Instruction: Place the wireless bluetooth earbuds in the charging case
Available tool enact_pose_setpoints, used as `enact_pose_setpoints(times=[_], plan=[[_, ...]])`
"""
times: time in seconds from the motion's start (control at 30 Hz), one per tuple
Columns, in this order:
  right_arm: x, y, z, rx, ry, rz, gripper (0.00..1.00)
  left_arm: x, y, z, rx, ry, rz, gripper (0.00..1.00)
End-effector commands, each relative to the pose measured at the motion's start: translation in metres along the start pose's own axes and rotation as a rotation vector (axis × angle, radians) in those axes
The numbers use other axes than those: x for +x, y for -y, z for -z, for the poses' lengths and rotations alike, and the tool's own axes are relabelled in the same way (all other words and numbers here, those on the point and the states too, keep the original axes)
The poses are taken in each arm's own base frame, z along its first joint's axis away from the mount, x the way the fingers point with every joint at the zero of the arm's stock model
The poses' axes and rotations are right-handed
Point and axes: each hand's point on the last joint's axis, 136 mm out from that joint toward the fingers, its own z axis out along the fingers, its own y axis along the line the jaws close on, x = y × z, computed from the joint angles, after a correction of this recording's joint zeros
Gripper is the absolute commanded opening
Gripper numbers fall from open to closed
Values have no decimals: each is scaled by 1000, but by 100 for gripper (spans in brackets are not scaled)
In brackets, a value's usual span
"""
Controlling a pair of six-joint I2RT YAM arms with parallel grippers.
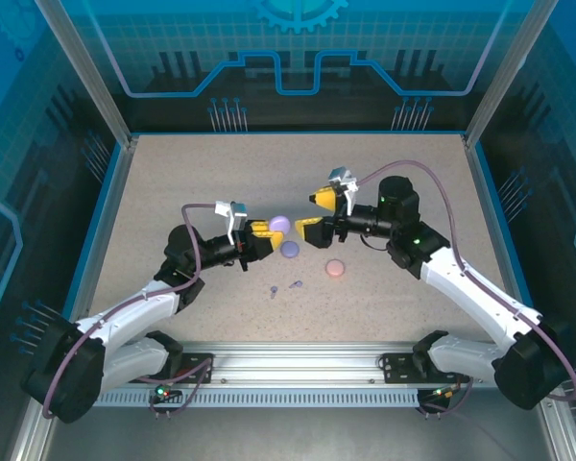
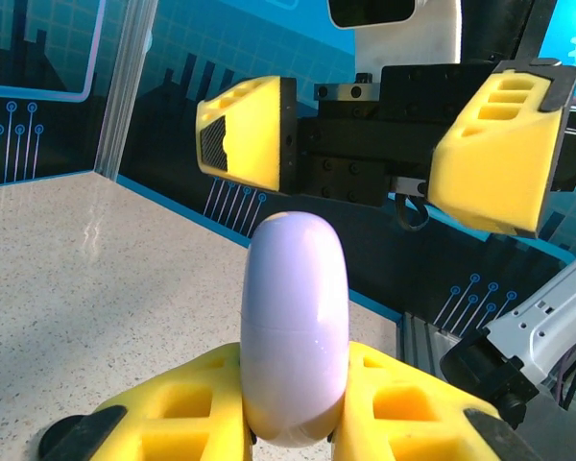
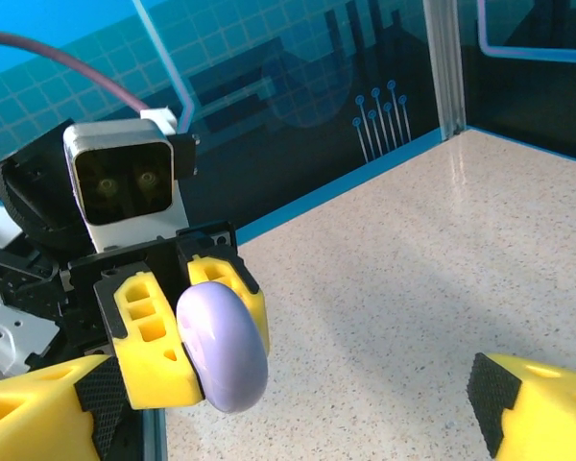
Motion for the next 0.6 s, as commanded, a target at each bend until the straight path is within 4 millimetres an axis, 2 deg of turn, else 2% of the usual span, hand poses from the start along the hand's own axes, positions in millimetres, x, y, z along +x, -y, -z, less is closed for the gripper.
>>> enact_pose_setpoints(times=[0.0, 0.2, 0.57], plan=[[-3, -15, -9, -56, -16, 45, 95, -10, 9, 1, 19, 42, -61, 12], [5, -16, -20, -68, -48, 50, 94, -11, 10, 1, 21, 47, -56, 12], [5, -2, -30, -14, -67, 31, 85, -11, 12, 1, 31, 46, -58, 12]])
